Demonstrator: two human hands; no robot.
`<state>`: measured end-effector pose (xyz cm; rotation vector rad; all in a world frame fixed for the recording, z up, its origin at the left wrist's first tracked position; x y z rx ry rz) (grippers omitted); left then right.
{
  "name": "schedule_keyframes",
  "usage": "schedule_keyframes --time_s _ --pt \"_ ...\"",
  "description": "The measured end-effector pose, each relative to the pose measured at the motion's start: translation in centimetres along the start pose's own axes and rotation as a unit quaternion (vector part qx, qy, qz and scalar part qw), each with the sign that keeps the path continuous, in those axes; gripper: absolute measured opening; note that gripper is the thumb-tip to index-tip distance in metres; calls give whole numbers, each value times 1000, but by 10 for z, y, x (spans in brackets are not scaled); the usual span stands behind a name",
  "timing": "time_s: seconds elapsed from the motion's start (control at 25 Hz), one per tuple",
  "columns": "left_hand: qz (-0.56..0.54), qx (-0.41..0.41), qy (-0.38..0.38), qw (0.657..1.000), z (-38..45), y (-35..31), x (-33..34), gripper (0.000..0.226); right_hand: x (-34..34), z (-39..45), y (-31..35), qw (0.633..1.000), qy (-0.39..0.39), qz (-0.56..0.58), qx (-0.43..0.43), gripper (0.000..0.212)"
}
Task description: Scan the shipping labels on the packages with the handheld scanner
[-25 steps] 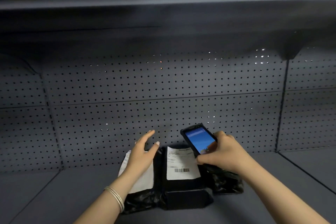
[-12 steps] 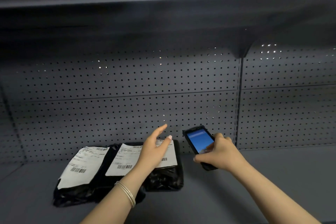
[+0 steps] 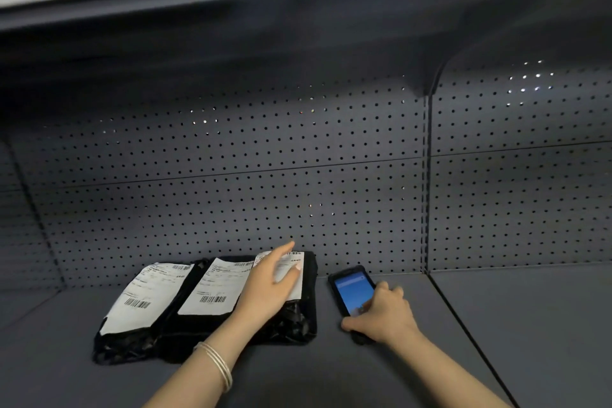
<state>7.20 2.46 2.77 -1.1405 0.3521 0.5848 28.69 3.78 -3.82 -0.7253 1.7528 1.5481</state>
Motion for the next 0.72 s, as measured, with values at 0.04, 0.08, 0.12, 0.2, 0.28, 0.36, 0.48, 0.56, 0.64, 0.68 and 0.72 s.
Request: schedule_keyframes --time_s 0.04,0.08,0.12,0.2,0.28,0.36,0.48,0.56,0.64,0.68,0.72 --pt "1 0 5 1000 0 2 -1 43 3 1 0 1000 2 -3 3 78" --pt "3 -1 7 1000 -1 4 -1 43 6 3 -1 1000 3 -9 4 79" --pt "3 -3 6 1000 -2 6 -3 42 8 4 -1 1000 6 -16 8 80" --pt "1 -9 1 1000 -2 11 -6 41 11 7 -3 999 13 -26 13 83" --pt "5 -12 -1 1000 -3 13 -8 41 12 8 -2 999 19 -39 16 86" --pt "11 -8 -1 1000 -5 11 -9 41 13 8 -3 998 22 -47 19 89" --pt "12 -9 -2 1000 -6 10 -12 41 11 8 2 997 19 -76 3 100" --pt "10 -5 -5 1000 -6 12 -13 41 4 6 11 997 -6 -68 -26 100" --pt "7 2 -8 1000 -9 10 -15 41 -2 2 23 996 -28 -36 -79 89" --pt "1 15 -14 1000 -9 8 -19 40 -5 -1 31 994 -39 -9 -103 83" --pt "-7 22 -14 1000 -11 5 -23 40 -8 -6 40 991 -45 11 -128 79"
Point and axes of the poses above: each hand's wrist, its own z-axis towards the middle knuckle, its own x-axis out of the palm, y = z × x, the point moved 6 cm from there along z, towards the middle knuckle, and after that the axes turned 1 degree about x, right-handed, at the moved point
